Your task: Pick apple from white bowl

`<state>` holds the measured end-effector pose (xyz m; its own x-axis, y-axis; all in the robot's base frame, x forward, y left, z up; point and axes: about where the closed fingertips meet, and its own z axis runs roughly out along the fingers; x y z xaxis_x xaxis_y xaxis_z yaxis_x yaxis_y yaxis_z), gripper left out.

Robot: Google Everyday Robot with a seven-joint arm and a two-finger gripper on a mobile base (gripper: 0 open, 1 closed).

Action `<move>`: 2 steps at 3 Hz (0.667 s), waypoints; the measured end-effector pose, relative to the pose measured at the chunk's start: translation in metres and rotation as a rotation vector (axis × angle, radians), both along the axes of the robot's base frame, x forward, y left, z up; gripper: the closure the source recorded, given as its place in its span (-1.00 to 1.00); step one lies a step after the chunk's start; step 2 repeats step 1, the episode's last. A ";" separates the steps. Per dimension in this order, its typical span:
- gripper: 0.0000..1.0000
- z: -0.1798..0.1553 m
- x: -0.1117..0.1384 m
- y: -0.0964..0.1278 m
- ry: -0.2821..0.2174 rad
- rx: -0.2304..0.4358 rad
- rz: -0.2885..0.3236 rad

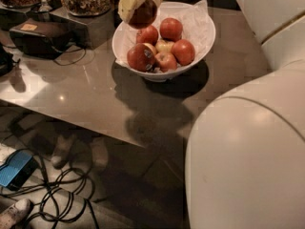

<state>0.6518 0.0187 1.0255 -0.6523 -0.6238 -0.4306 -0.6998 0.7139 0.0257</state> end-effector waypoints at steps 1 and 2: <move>1.00 0.001 -0.001 0.001 -0.001 0.001 0.005; 1.00 0.001 -0.001 0.001 -0.001 0.001 0.005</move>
Offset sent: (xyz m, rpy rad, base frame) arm 0.0000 0.0000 0.0000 0.0000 0.0000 0.0000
